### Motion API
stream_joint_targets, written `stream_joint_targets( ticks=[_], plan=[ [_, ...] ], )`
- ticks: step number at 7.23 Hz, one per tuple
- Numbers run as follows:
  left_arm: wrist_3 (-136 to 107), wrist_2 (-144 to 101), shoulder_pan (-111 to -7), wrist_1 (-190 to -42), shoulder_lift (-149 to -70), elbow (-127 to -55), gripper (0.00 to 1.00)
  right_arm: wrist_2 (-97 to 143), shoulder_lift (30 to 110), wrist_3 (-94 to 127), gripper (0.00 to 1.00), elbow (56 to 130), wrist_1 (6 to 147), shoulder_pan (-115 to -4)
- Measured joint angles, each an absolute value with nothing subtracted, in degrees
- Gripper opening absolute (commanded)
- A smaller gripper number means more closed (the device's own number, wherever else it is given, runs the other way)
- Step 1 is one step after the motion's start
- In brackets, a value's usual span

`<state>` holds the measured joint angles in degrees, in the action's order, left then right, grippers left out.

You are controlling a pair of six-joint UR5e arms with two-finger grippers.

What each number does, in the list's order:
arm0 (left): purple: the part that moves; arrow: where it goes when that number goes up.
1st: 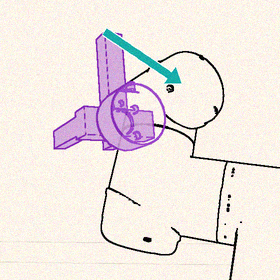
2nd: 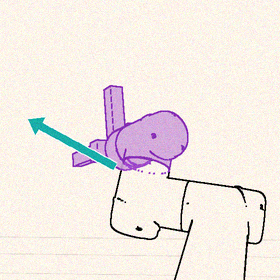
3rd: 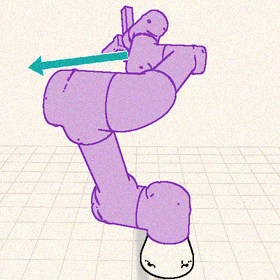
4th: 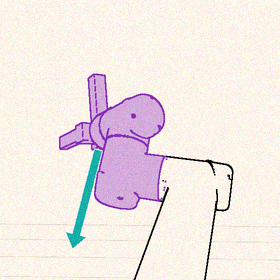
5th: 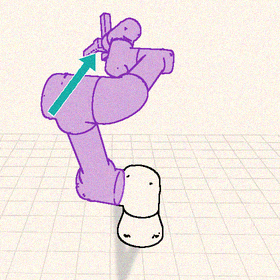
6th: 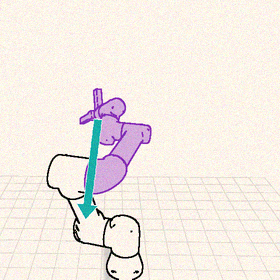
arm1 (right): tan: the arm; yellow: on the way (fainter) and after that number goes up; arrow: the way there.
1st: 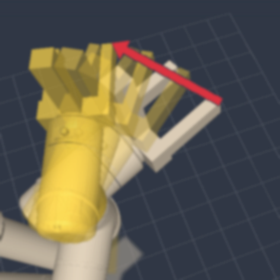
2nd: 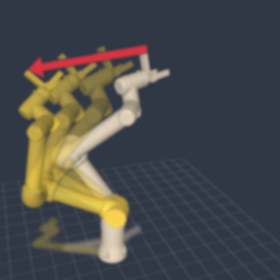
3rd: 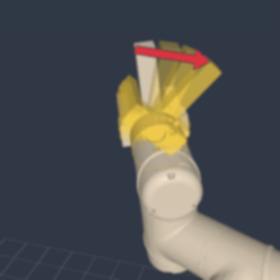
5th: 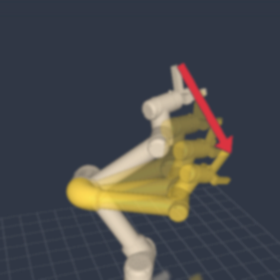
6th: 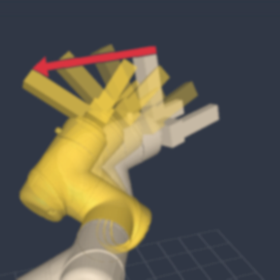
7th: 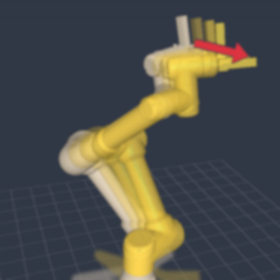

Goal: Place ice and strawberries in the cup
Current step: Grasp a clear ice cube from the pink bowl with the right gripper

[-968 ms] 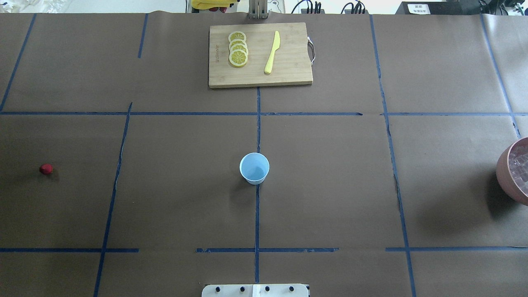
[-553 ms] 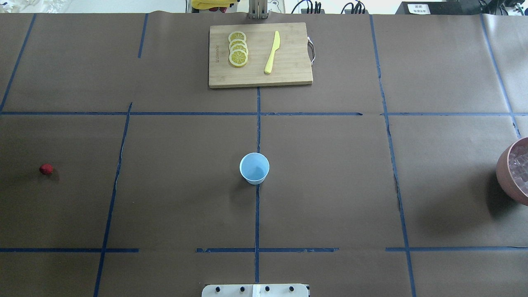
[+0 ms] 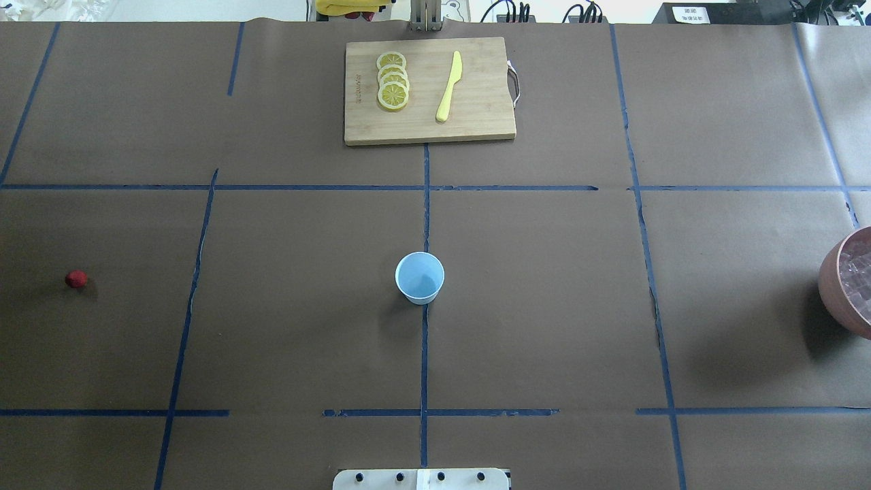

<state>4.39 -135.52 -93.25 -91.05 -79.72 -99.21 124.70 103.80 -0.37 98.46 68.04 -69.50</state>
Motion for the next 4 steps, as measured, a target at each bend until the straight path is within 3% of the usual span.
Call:
stream_joint_targets(
  ticks=[4],
  plan=[
    [4.39, -135.6, -93.25, -90.98, -79.69, -99.22, 1.0, 125.76, 96.66, 3.8, 0.0, 100.31, 71.6, -72.78]
  ],
)
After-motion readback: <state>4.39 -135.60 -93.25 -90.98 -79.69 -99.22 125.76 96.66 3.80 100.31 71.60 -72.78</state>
